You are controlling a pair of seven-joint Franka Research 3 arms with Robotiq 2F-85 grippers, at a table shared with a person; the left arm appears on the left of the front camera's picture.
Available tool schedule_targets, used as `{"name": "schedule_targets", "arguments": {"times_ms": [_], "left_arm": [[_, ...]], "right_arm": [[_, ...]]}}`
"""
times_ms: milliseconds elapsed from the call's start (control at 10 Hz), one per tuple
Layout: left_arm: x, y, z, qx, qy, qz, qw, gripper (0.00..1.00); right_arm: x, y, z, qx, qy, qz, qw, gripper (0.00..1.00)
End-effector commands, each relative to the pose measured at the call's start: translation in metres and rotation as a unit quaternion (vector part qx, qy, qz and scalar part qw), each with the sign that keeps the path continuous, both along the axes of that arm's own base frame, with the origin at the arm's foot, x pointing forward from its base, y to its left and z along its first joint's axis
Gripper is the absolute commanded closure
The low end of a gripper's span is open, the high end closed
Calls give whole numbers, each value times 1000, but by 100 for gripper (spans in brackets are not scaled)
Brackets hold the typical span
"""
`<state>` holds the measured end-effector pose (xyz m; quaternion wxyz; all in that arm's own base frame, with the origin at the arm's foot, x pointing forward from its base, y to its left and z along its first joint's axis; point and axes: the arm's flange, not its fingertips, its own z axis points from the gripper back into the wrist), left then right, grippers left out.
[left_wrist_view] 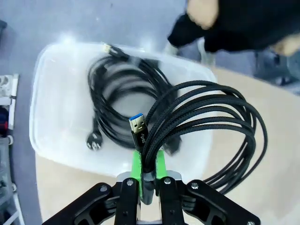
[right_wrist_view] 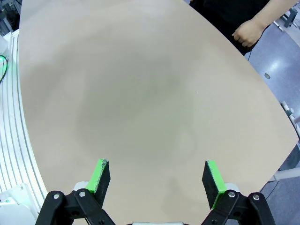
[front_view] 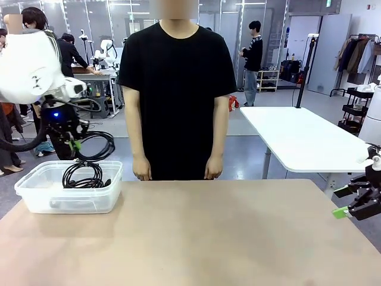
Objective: Organize and store the cables.
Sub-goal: Place the USB Extension Cable into the Organizing box.
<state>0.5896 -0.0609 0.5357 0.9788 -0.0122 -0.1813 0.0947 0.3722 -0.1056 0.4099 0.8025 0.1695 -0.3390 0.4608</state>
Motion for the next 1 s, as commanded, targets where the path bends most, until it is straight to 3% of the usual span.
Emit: {"name": "schedule_targets", "arguments": {"times_ms": [0,400,600,800,900], "left_arm": [[22,10,-30,-3,-22,32,999,86],[52,50,-79,5,24,50,998,86],[60,57,-94,14,52,70,996,86],[64,59,-101,13,58,67,996,86],[63,60,-100,14,62,63,996,55]], "right_arm": [[1,-1,-1,5,-3,1,1000,0],[1,-1,-1,5,-3,1,1000,0],[1,-1,-1,5,-3,1,1000,0],[1,-1,-1,5,-3,1,1000,0],[1,-1,-1,5,-3,1,1000,0]]}}
